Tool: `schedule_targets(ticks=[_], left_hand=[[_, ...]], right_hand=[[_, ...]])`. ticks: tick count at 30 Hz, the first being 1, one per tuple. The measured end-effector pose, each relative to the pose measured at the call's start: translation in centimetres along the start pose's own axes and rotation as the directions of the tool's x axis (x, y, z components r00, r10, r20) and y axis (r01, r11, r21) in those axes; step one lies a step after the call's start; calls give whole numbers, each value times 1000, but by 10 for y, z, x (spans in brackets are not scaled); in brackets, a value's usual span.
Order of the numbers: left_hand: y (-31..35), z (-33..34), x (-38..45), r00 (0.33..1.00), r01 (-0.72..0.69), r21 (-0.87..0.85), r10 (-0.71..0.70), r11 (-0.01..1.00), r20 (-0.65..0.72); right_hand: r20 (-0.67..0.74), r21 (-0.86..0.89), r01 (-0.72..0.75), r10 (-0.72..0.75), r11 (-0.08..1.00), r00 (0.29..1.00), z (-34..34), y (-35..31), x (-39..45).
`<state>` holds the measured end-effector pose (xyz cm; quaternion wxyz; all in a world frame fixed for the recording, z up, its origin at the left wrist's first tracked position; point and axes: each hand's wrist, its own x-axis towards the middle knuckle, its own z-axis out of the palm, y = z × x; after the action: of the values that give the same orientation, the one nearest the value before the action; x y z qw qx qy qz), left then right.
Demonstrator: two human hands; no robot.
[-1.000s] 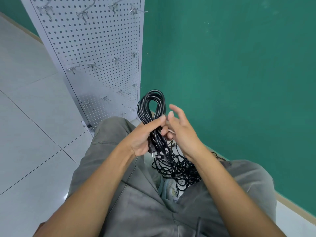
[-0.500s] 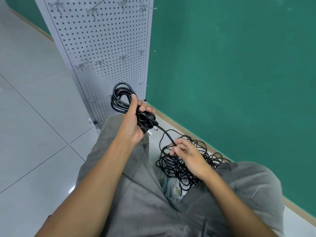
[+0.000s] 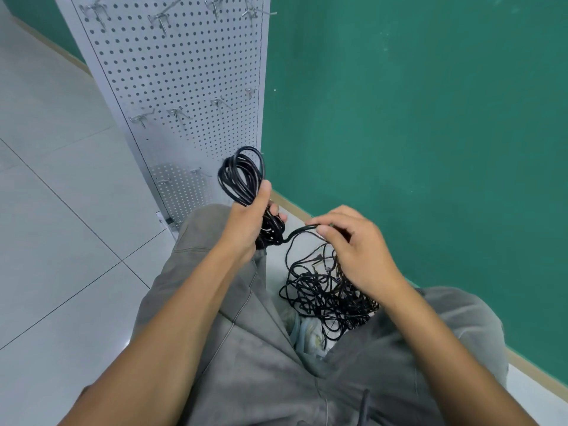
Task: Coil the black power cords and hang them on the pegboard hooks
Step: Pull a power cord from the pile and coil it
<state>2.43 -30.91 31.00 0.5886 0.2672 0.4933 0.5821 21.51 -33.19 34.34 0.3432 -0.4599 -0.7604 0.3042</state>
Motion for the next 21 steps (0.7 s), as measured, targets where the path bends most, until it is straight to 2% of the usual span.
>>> schedule_targets(ticks=[2, 5, 11, 14, 17, 21], left_hand=[[-6, 4, -5, 993, -34, 89, 23, 995, 118], [-10, 7, -12, 961, -17, 110, -14, 994, 275], [-9, 11, -23, 890, 118, 136, -165, 984, 426], [-4, 10, -27, 841, 171, 117, -207, 978, 500], [-1, 8, -28, 811, 221, 38, -206, 974, 547], [2, 6, -25, 801, 239, -18, -186, 971, 569]], right_hand=[[-5, 4, 3, -3, 1000, 1000, -5, -15, 9], [1, 116, -80, 80, 990, 997, -6, -33, 18], [-45, 282, -185, 205, 942, 978, 0, -42, 25], [-76, 241, -222, 246, 945, 966, 2, -36, 27], [-144, 68, -239, 246, 969, 959, 5, -25, 29], [-5, 330, -252, 269, 910, 963, 13, -5, 20]])
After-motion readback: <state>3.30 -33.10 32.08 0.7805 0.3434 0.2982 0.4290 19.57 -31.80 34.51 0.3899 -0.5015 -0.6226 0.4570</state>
